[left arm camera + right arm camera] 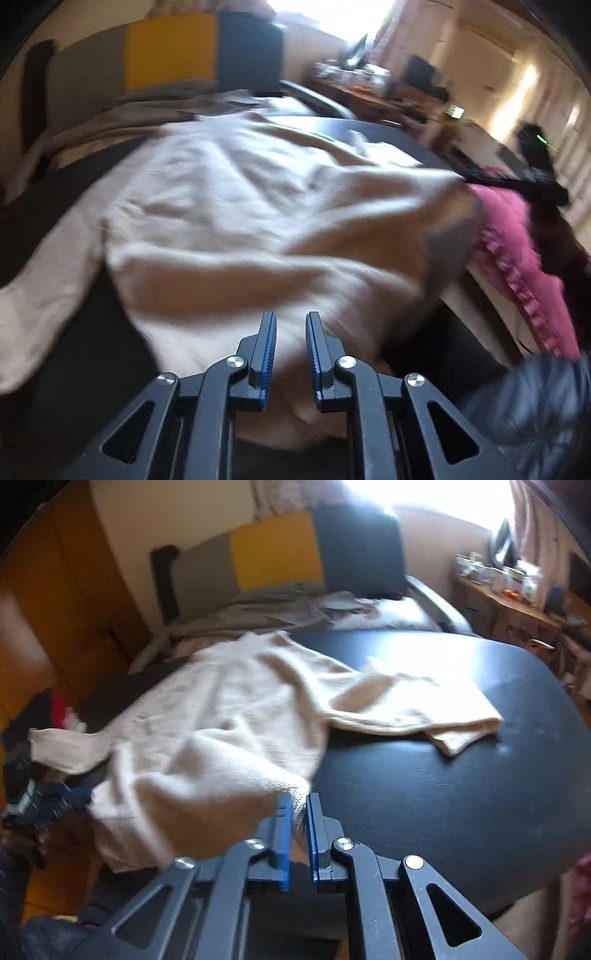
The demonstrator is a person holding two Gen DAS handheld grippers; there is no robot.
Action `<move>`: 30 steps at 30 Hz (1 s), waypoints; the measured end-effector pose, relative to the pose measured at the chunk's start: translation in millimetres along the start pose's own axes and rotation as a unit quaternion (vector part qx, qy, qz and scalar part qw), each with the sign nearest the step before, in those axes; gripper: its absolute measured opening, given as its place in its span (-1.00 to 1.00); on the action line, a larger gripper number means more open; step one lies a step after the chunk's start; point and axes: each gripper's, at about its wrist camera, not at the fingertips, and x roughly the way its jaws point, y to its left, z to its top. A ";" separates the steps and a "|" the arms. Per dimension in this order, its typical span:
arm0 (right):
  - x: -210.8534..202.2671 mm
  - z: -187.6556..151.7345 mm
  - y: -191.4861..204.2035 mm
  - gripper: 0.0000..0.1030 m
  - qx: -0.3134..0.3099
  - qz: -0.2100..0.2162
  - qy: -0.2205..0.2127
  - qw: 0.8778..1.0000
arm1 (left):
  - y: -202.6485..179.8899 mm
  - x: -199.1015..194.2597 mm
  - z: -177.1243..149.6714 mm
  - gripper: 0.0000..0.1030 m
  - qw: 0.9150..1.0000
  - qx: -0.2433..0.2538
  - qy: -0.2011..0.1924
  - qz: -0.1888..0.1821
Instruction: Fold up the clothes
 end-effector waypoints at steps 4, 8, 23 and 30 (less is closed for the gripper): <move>6.2 -4.0 21.8 0.08 -0.026 0.007 -0.025 0.999 | 1.4 12.4 -11.4 -0.70 0.999 -0.039 -0.004 0.013; 13.8 -2.8 44.4 0.08 -0.052 0.024 -0.019 0.998 | -5.0 32.5 -12.0 -0.68 0.999 -0.045 0.013 -0.021; 115.8 -70.2 112.6 0.24 -0.177 0.130 0.253 0.942 | -8.5 27.2 -49.5 -0.67 0.983 0.002 0.181 -0.013; 66.4 -51.1 110.2 0.24 -0.142 0.228 0.248 0.931 | 39.8 -40.7 2.1 -0.66 0.992 -0.079 0.042 -0.090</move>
